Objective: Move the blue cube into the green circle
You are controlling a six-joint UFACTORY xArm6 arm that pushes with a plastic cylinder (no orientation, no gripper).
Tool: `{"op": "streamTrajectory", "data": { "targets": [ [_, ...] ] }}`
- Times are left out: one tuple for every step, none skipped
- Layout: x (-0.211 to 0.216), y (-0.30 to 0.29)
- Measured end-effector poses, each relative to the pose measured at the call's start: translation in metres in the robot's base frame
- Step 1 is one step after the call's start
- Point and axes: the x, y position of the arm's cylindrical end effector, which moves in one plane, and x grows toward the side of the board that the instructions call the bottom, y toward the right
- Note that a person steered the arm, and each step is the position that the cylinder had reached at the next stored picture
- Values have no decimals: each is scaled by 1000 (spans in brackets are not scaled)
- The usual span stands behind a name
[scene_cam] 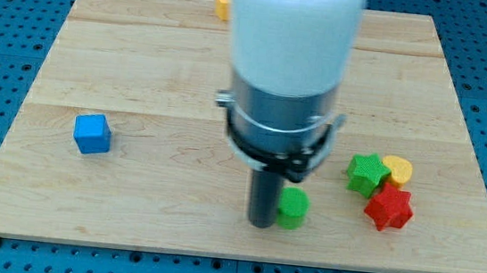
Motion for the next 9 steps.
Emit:
{"op": "streamTrajectory", "data": {
  "targets": [
    [-2,42],
    [8,31],
    [19,-94],
    [15,-192],
    [-27,-265],
    [-97,-278],
    [-106,-236],
    [-77,-191],
    [-56,-171]
  ]
}}
